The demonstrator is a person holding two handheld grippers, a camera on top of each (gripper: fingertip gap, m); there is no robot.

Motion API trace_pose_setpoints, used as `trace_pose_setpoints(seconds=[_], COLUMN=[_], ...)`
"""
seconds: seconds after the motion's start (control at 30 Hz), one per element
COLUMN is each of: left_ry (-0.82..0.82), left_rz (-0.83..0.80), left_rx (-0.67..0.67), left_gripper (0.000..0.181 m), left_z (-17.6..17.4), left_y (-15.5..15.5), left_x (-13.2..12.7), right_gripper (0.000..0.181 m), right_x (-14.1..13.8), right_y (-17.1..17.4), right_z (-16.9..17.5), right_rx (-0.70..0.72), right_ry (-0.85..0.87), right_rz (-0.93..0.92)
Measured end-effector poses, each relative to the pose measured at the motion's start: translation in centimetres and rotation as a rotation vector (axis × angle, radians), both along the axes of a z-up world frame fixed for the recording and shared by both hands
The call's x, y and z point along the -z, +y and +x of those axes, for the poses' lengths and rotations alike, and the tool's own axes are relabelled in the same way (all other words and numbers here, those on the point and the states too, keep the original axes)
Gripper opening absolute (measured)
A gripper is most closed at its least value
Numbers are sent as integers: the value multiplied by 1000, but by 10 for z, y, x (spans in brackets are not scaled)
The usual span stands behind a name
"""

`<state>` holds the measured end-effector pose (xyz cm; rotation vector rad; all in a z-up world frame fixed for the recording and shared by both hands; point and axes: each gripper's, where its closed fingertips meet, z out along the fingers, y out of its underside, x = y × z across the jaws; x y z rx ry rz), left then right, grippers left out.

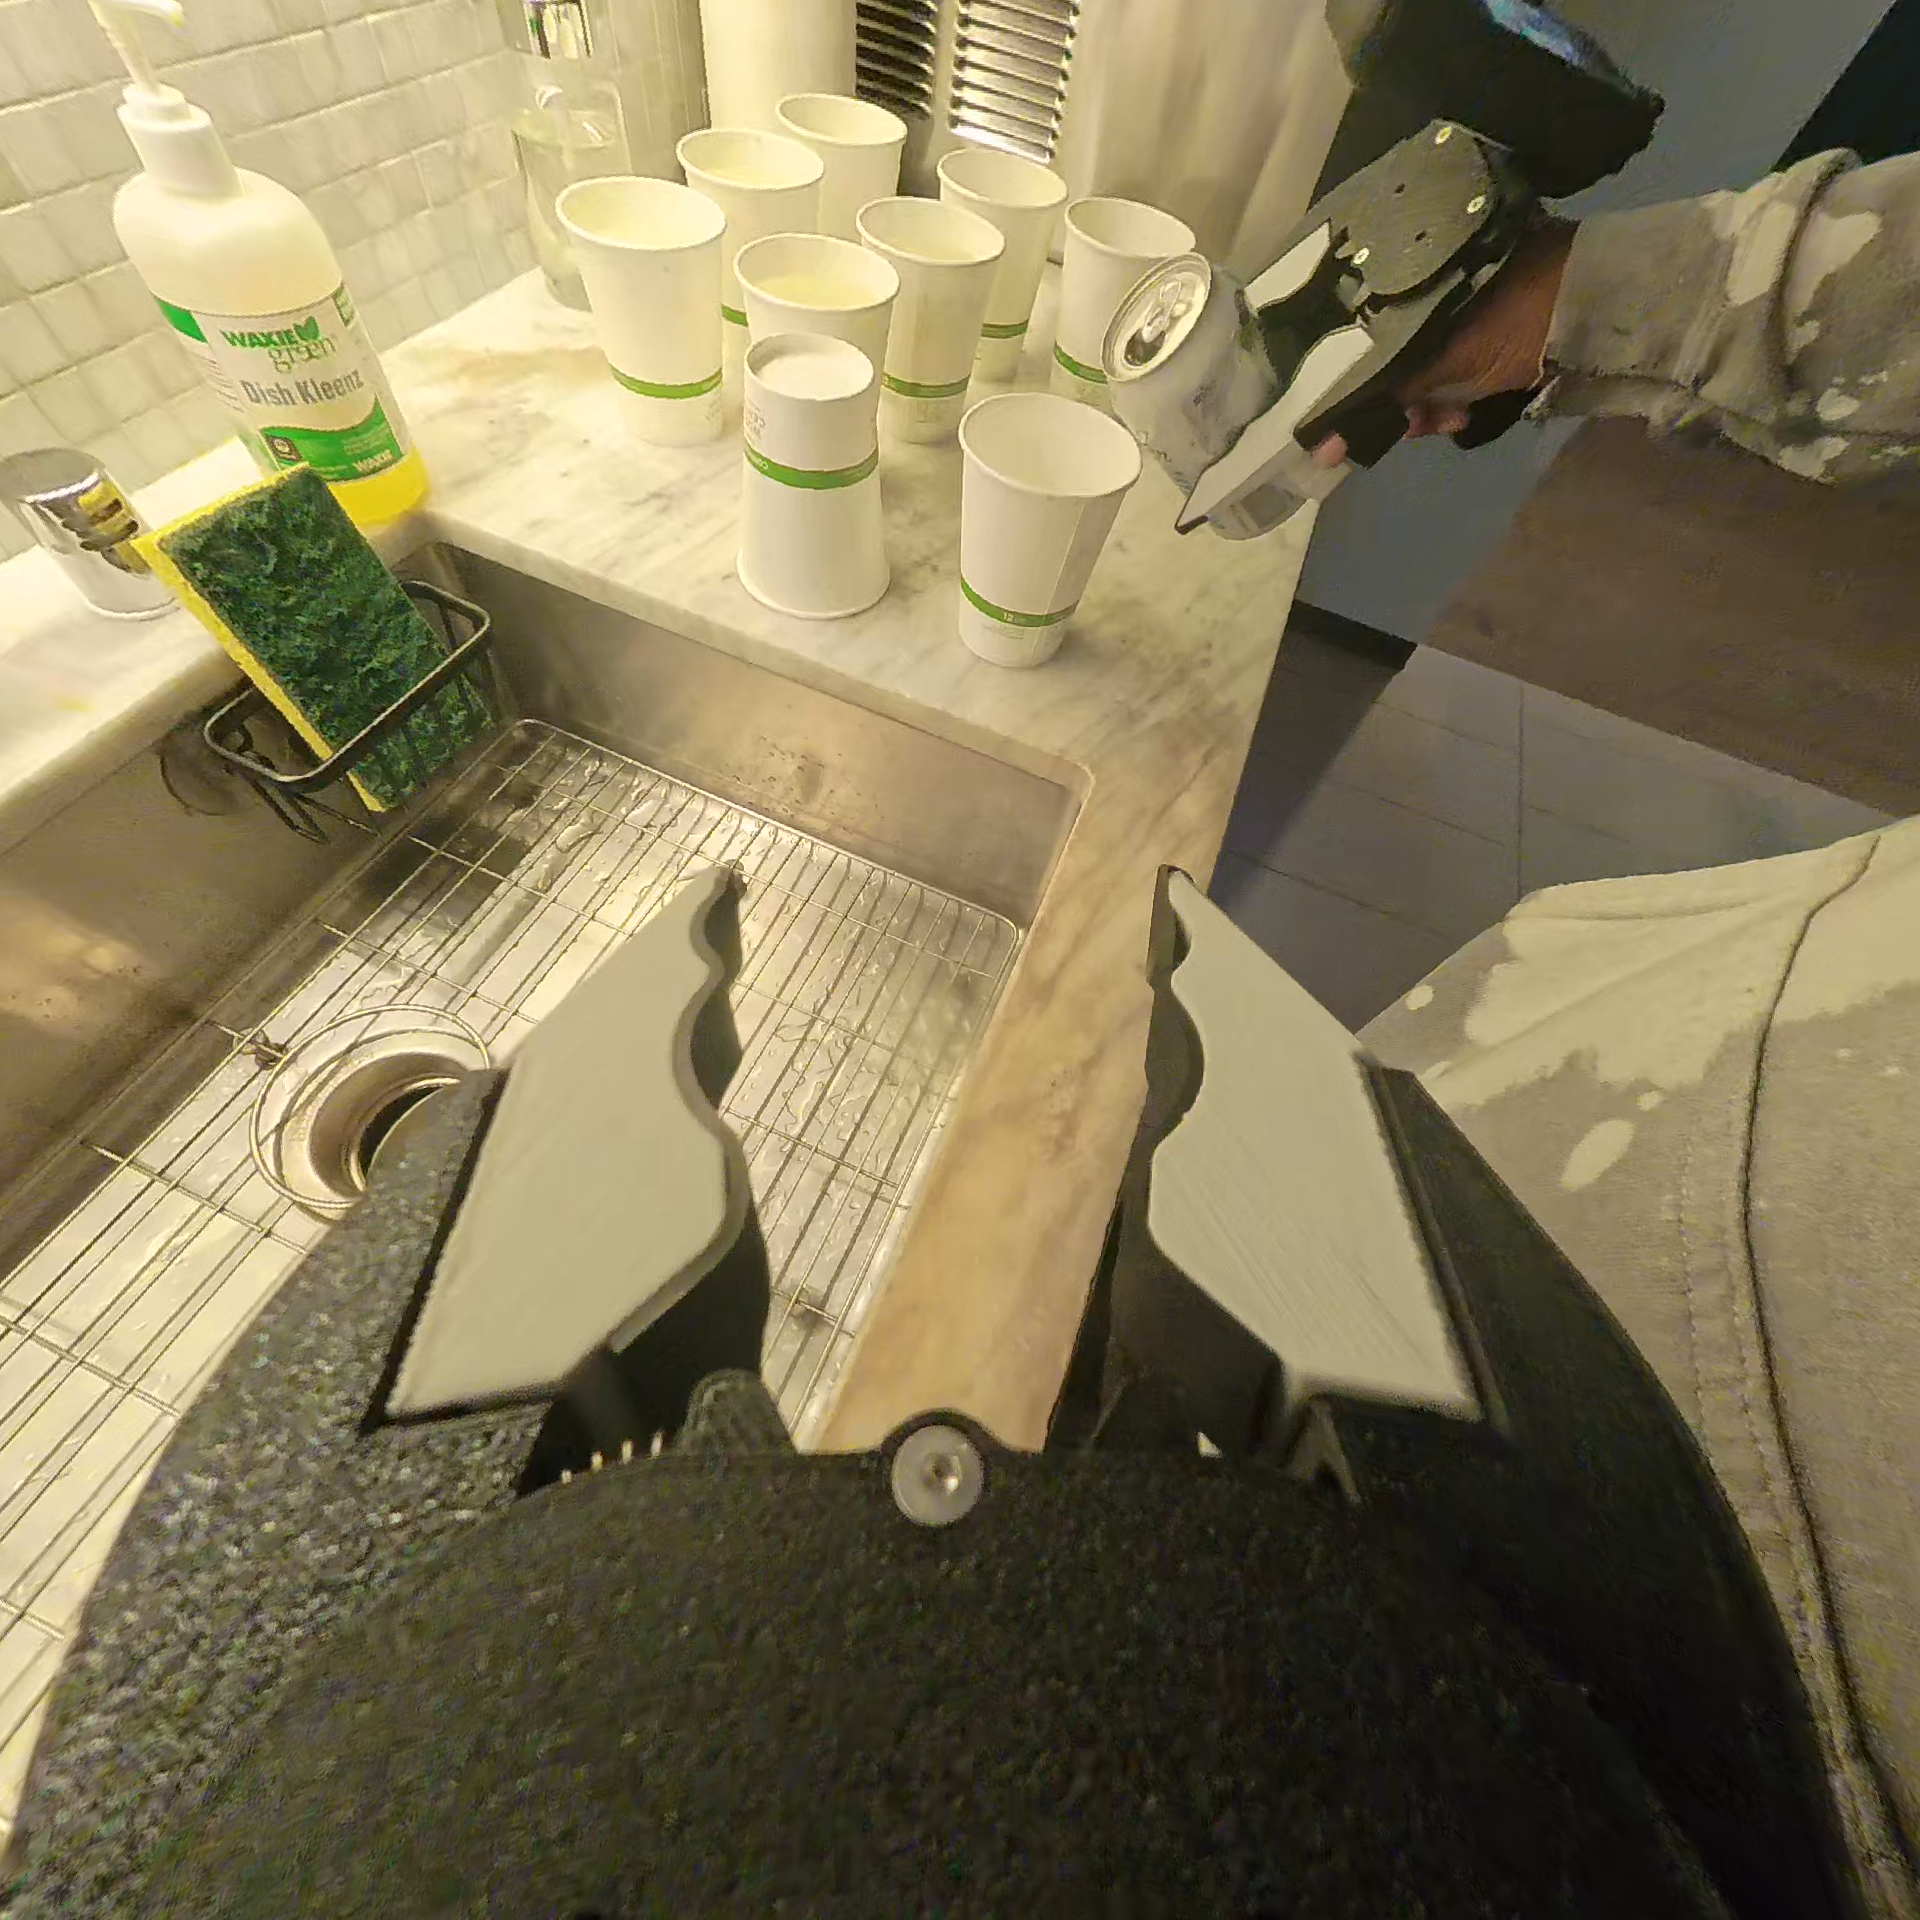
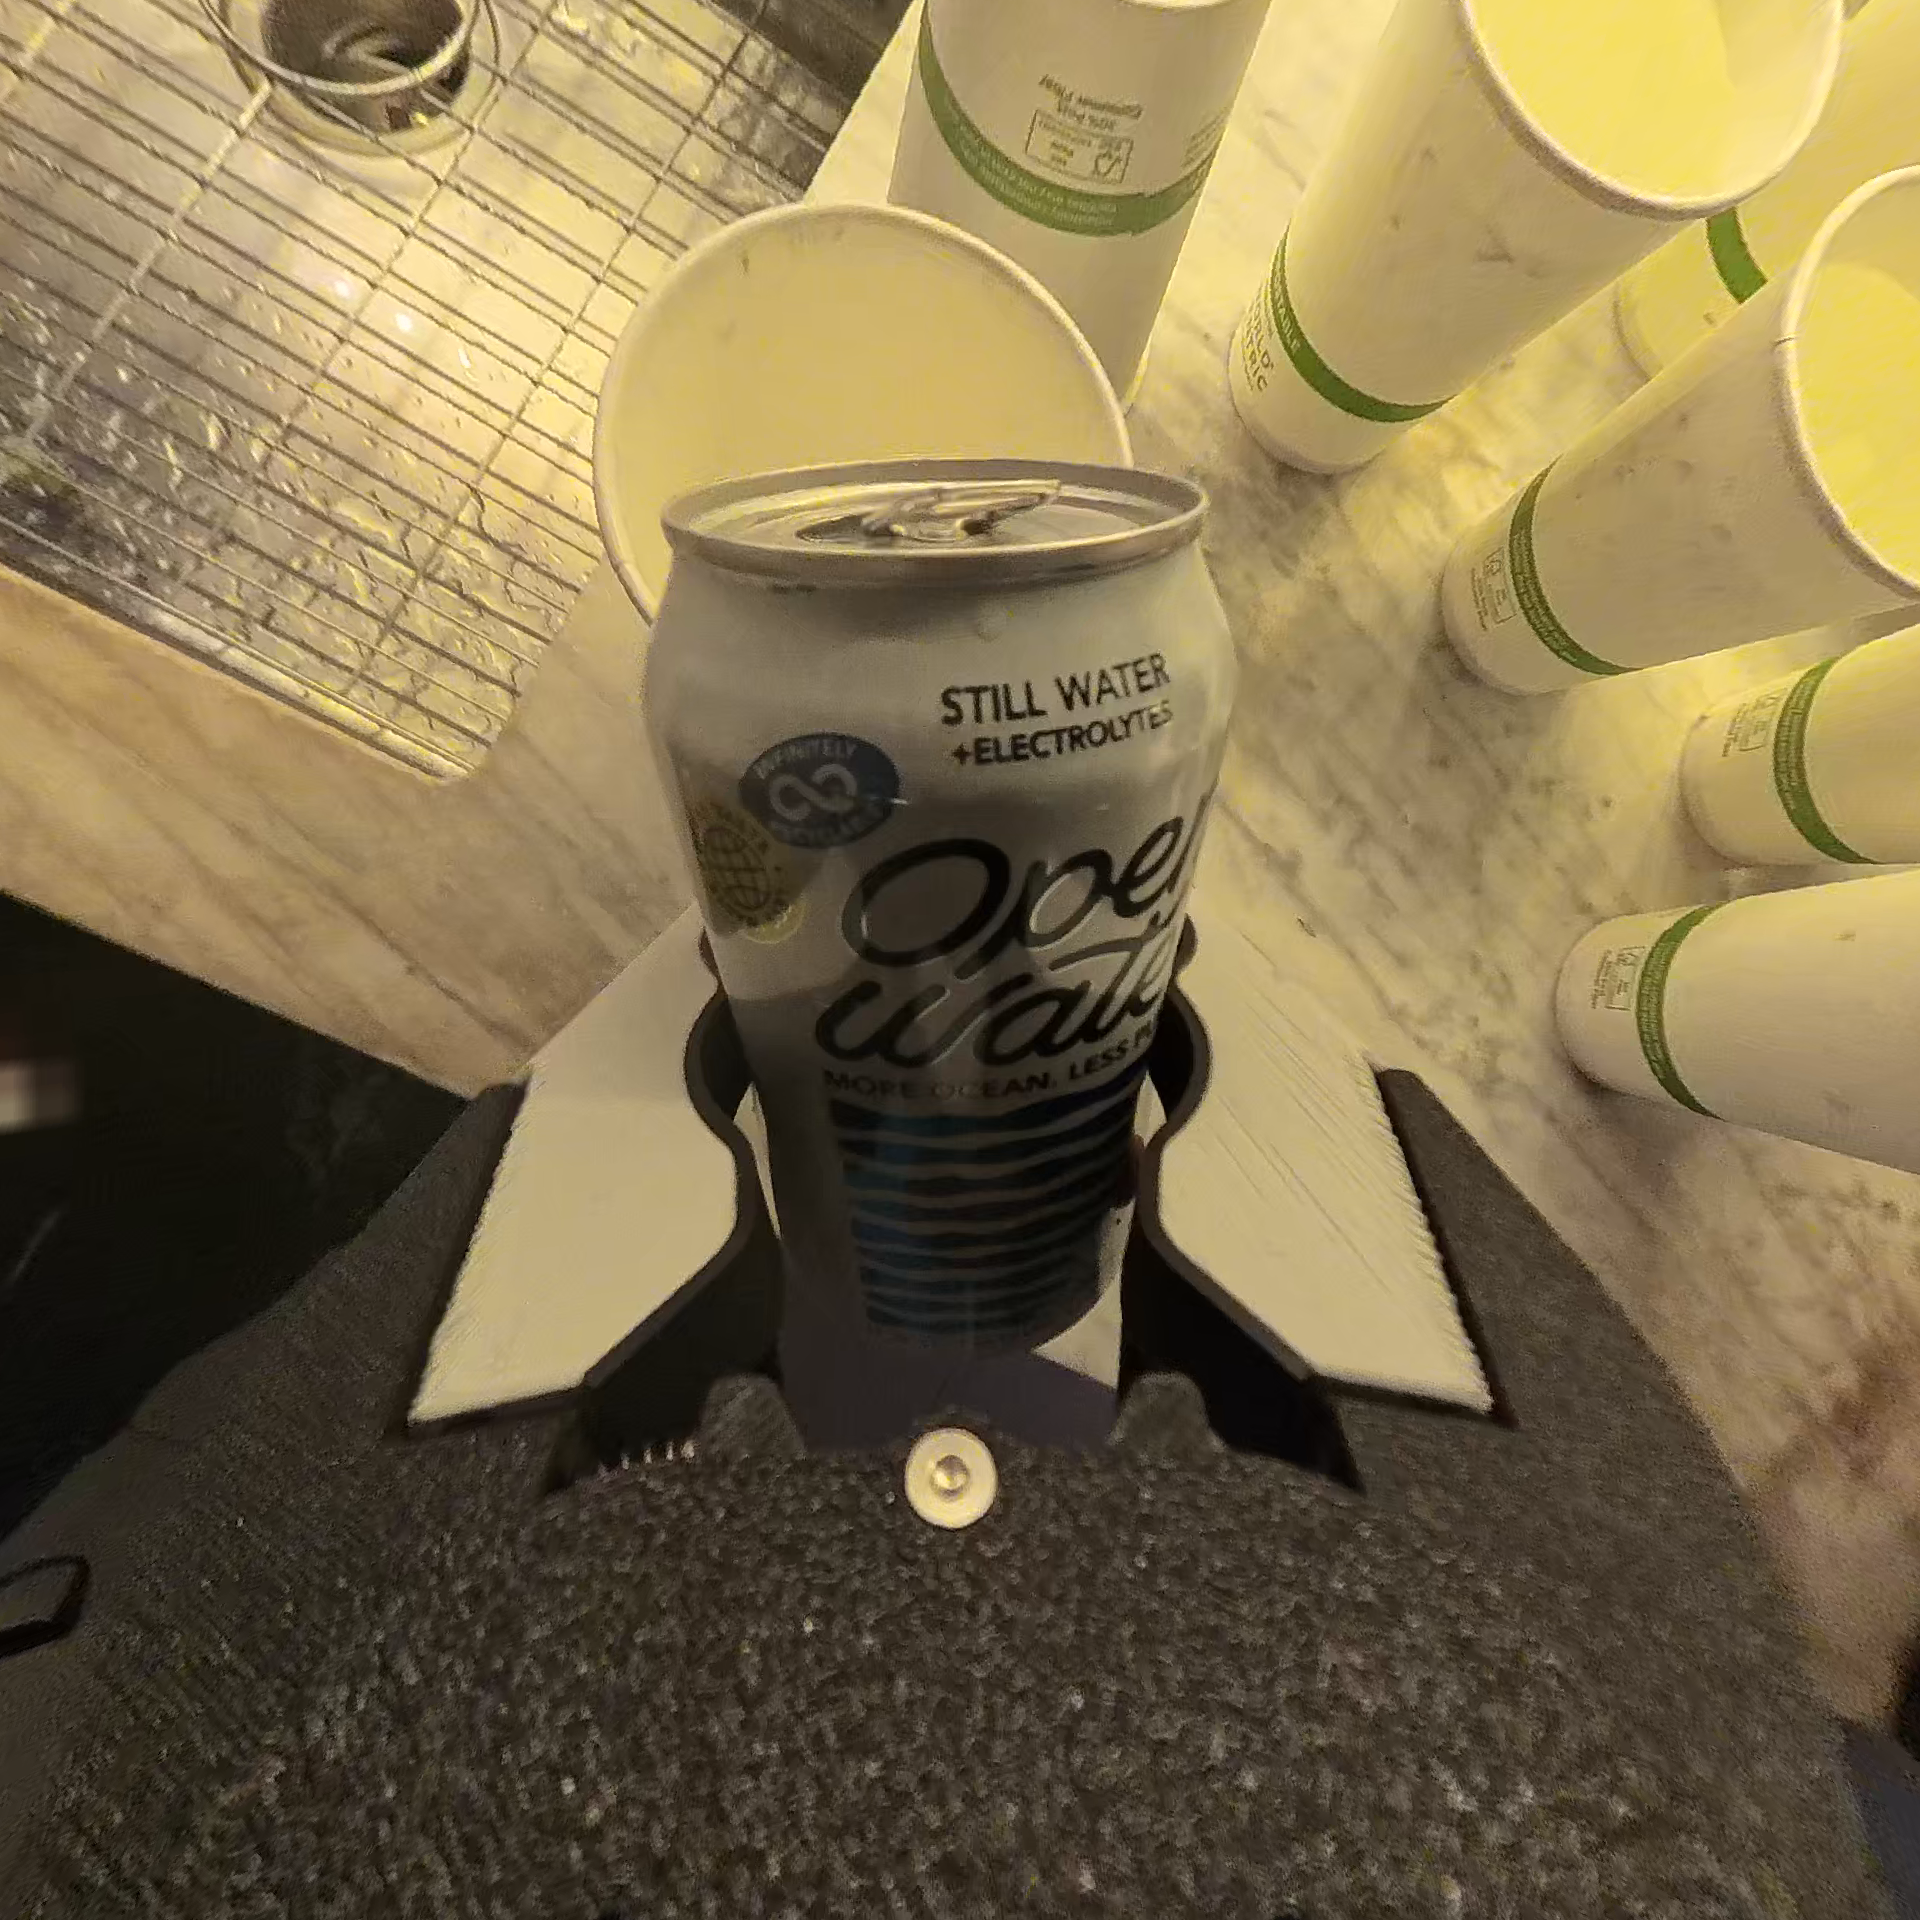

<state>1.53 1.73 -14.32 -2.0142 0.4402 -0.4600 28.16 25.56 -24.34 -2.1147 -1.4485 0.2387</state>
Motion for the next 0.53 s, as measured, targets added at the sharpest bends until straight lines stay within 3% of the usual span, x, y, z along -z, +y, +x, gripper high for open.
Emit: trace_pose_setpoints(seconds=[0.53], left_ry=[-18], left_rz=[-23], left_rx=[-15], left_gripper=[80], left_z=[9], left_y=[-4], left_x=[11], right_gripper=[76], right_x=[1], right_y=[7], right_z=[14], right_rx=[-73], right_ry=[-197], right_rz=[16])
